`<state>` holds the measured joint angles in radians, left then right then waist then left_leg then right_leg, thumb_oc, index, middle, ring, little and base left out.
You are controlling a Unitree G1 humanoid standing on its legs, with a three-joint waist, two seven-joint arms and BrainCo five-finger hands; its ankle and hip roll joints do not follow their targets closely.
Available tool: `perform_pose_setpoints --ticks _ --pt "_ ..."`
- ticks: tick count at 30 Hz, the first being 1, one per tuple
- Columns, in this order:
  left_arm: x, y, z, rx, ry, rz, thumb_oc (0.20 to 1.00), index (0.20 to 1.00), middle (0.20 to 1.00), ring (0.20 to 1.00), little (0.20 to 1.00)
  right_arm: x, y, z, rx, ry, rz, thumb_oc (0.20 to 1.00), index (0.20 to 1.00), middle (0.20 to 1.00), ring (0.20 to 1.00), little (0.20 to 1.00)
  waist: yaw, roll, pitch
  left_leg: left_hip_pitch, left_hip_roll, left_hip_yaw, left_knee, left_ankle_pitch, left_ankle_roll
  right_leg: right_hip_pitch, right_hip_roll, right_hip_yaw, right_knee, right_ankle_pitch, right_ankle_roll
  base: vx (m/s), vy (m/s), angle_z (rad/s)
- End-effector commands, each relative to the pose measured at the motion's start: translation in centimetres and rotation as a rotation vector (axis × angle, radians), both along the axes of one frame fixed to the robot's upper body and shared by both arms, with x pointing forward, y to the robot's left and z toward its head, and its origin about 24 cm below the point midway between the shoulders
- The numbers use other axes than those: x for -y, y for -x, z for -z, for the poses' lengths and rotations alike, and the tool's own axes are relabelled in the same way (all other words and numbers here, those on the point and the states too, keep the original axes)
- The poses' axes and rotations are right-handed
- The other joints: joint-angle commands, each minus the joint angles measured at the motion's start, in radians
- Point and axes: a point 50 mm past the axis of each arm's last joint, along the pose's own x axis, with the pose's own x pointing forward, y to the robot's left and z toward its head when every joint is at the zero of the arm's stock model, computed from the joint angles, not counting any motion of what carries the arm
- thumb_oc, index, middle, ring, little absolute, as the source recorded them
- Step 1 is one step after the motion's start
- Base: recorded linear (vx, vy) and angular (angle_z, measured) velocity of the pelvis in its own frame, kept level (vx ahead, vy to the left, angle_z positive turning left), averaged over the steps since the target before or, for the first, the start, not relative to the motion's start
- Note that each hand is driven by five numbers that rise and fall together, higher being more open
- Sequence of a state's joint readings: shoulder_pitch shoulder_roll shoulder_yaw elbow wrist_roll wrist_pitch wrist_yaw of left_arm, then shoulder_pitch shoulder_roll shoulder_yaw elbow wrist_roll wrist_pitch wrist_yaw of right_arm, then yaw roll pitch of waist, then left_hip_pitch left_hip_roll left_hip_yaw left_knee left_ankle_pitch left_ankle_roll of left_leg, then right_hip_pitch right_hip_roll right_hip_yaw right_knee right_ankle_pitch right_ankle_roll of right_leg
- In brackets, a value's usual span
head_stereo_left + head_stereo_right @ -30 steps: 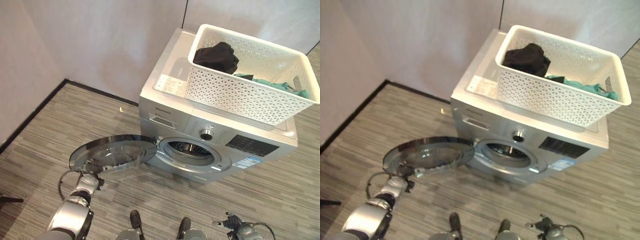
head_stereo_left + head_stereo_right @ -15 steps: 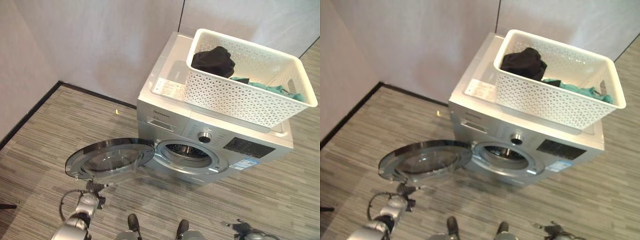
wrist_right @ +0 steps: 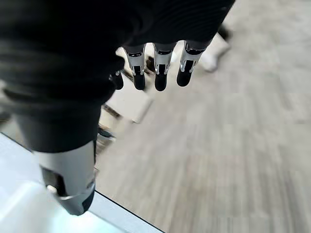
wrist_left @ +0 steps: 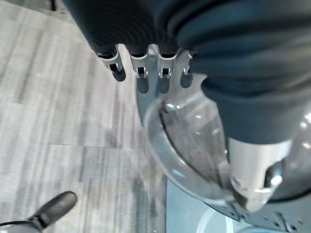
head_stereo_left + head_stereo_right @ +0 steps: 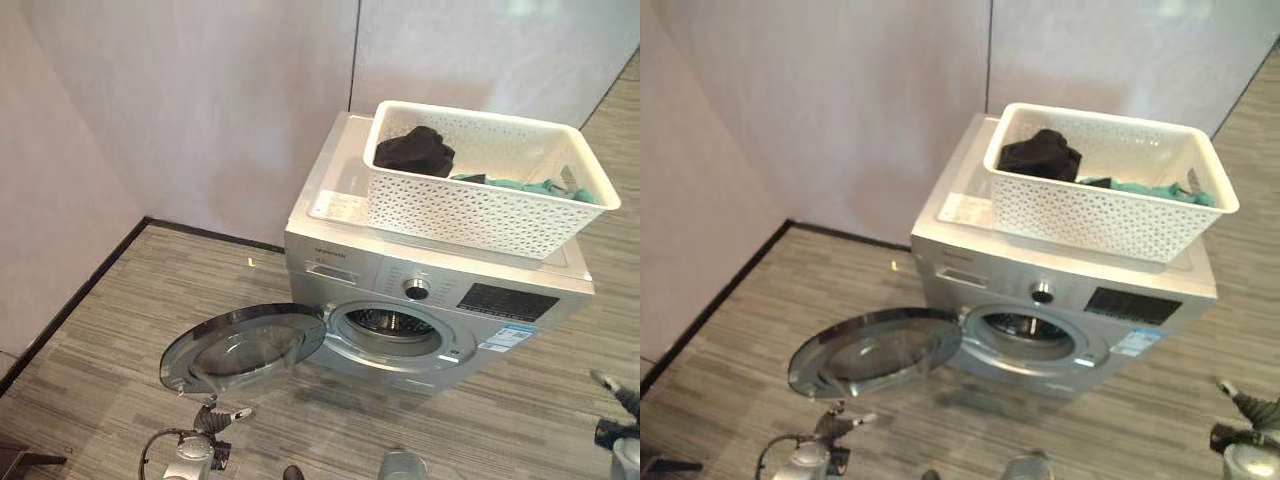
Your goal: Grab the laundry basket,head to the washer,open it,put in the laundry and shut it.
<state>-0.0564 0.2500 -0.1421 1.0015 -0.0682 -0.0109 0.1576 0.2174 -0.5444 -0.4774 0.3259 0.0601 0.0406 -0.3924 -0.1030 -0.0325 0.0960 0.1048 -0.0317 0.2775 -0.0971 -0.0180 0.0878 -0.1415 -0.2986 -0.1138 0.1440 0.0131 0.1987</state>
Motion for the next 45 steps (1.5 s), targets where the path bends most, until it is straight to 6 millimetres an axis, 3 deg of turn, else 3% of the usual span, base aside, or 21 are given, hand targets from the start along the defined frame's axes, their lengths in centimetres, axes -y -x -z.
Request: perform_pose_setpoints --ticks 1,4,9,10,11,13,16,17,19,20,21,23,25,27,32,38,45 --pt "0.2 -3.1 -1.2 0.075 -0.046 0.043 1.0 1.0 1.0 1.0 1.0 2.0 -2.5 -8.0 0.216 0.295 0.02 1.0 1.0 1.0 1.0 1.0 -0.011 0.006 0.002 -0.011 -0.018 -0.065 0.118 -0.167 -0.004 -0.016 -0.004 0.079 -0.066 0.124 0.019 0.07 -0.084 0.3" --pt "-0.1 -3.1 -1.1 0.042 -0.097 0.069 1.0 1.0 1.0 1.0 1.0 1.0 -4.4 -12.7 0.363 0.416 -0.046 1.0 1.0 1.0 1.0 1.0 -0.005 -0.01 -0.013 0.0 -0.018 -0.079 0.136 -0.186 -0.011 -0.037 -0.032 0.093 -0.11 0.191 0.039 0.09 -0.105 0.32" --pt "-0.3 -4.2 -1.6 0.045 -0.128 0.096 1.0 1.0 1.0 1.0 1.0 -2.1 -7.3 -21.7 0.643 0.605 -0.185 1.0 1.0 1.0 1.0 1.0 0.016 -0.033 -0.007 0.025 -0.008 -0.126 0.177 -0.211 -0.028 -0.021 -0.056 0.082 -0.125 0.245 0.056 0.09 -0.116 0.3" --pt "-0.3 -4.3 -1.6 0.047 -0.127 0.093 1.0 1.0 1.0 1.0 1.0 -2.1 -7.4 -21.8 0.645 0.605 -0.187 1.0 1.0 1.0 1.0 1.0 0.013 -0.035 -0.005 0.023 -0.011 -0.125 0.177 -0.206 -0.028 -0.022 -0.058 0.083 -0.127 0.25 0.056 0.1 -0.147 0.17" --pt "0.0 -4.2 -1.5 0.03 -0.137 0.119 1.0 1.0 1.0 1.0 1.0 -3.8 -8.3 -24.9 0.759 0.646 -0.255 1.0 1.0 1.0 1.0 1.0 0.034 -0.054 -0.015 0.029 -0.007 -0.138 0.182 -0.206 -0.035 -0.015 -0.055 0.085 -0.108 0.258 0.059 0.1 -0.136 0.2" --pt "0.2 -3.8 -1.1 0.0 -0.137 0.124 1.0 1.0 1.0 1.0 1.0 -5.5 -9.1 -28.8 0.889 0.684 -0.311 1.0 1.0 1.0 1.0 1.0 0.054 -0.073 -0.031 0.047 0.005 -0.152 0.179 -0.215 -0.045 0.019 -0.041 0.057 -0.095 0.218 0.057 0.13 -0.18 0.2" --pt "-0.1 -2.7 -0.4 -0.052 -0.126 0.09 1.0 1.0 1.0 1.0 1.0 -7.8 -11.3 -33.0 0.83 0.782 -0.436 1.0 1.0 1.0 1.0 1.0 0.089 -0.107 -0.072 0.061 0.05 -0.18 0.146 -0.186 -0.075 0.051 -0.007 0.025 -0.099 0.187 0.051 0.08 -0.204 0.34" --pt "0.0 -2.5 -0.2 -0.052 -0.111 0.082 1.0 1.0 1.0 1.0 1.0 -8.4 -12.6 -33.3 0.789 0.77 -0.483 1.0 1.0 1.0 1.0 1.0 0.09 -0.109 -0.079 0.066 0.06 -0.179 0.134 -0.18 -0.081 0.059 0.0 0.013 -0.109 0.181 0.048 0.07 -0.148 0.24" --pt "0.2 -2.5 -0.2 -0.051 -0.101 0.071 1.0 1.0 1.0 1.0 1.0 -8.8 -13.0 -33.7 0.793 0.774 -0.497 1.0 1.0 1.0 1.0 1.0 0.079 -0.099 -0.079 0.069 0.061 -0.179 0.13 -0.178 -0.081 0.062 0.002 0.012 -0.112 0.182 0.048 0.02 -0.072 0.06" --pt "0.1 -1.9 0.1 -0.068 -0.08 0.072 1.0 1.0 1.0 1.0 1.0 -9.4 -15.6 -32.3 0.603 0.747 -0.598 1.0 1.0 1.0 1.0 1.0 0.1 -0.121 -0.089 0.075 0.084 -0.174 0.113 -0.166 -0.092 0.073 0.017 -0.005 -0.127 0.151 0.035 0.01 -0.169 0.02" --pt "0.4 -1.3 0.5 -0.087 -0.053 0.062 1.0 1.0 1.0 1.0 1.0 -10.4 -18.0 -31.3 0.455 0.731 -0.685 1.0 1.0 1.0 1.0 1.0 0.1 -0.121 -0.091 0.081 0.107 -0.169 0.095 -0.152 -0.105 0.077 0.035 -0.014 -0.133 0.122 0.019 0.01 -0.17 0.03" --pt "0.7 -1.1 0.7 -0.094 -0.035 0.057 1.0 1.0 1.0 1.0 1.0 -11.1 -19.1 -30.9 0.386 0.727 -0.728 1.0 1.0 1.0 1.0 1.0 0.096 -0.116 -0.091 0.082 0.117 -0.168 0.089 -0.147 -0.11 0.078 0.045 -0.017 -0.135 0.112 0.012 0.0 -0.081 -0.06" --pt "1.3 -0.4 1.1 -0.113 0.011 0.055 1.0 1.0 1.0 1.0 1.0 -12.1 -21.7 -28.6 0.191 0.693 -0.81 1.0 1.0 1.0 1.0 1.0 0.099 -0.117 -0.087 0.08 0.135 -0.166 0.081 -0.134 -0.119 0.073 0.065 -0.012 -0.13 0.098 -0.003 -0.02 -0.073 0.03" --pt "1.7 -0.1 1.3 -0.119 0.037 0.056 1.0 1.0 1.0 1.0 1.0 -12.5 -22.5 -27.4 0.097 0.68 -0.855 1.0 1.0 1.0 1.0 1.0 0.099 -0.117 -0.081 0.078 0.145 -0.164 0.075 -0.124 -0.125 0.074 0.076 -0.015 -0.131 0.088 -0.01 -0.01 -0.025 0.02" --pt "1.7 1.2 1.8 -0.148 0.086 0.032 1.0 1.0 1.0 1.0 1.0 -12.1 -22.4 -26.1 -0.033 0.684 -0.91 1.0 1.0 1.0 1.0 1.0 0.091 -0.115 -0.084 0.069 0.165 -0.162 0.049 -0.099 -0.145 0.084 0.092 -0.035 -0.148 0.071 -0.018 0.01 -0.032 0.04" --pt "0.3 3.8 2.4 -0.203 0.128 -0.084 1.0 1.0 1.0 1.0 1.0 -8.9 -19.3 -26.0 -0.141 0.695 -0.944 1.0 1.0 1.0 1.0 1.0 0.076 -0.117 -0.087 0.066 0.189 -0.15 0.017 -0.072 -0.172 0.086 0.107 -0.05 -0.15 0.052 -0.025 0.01 -0.025 0.06" --pt "0.5 4.3 2.6 -0.191 0.173 -0.136 1.0 1.0 1.0 1.0 1.0 -9.4 -20.6 -24.2 -0.243 0.67 -0.987 1.0 1.0 1.0 1.0 1.0 0.084 -0.113 -0.076 0.101 0.196 -0.119 0.016 -0.085 -0.169 0.071 0.109 -0.032 -0.119 0.05 -0.024 0.01 -0.002 -0.16"
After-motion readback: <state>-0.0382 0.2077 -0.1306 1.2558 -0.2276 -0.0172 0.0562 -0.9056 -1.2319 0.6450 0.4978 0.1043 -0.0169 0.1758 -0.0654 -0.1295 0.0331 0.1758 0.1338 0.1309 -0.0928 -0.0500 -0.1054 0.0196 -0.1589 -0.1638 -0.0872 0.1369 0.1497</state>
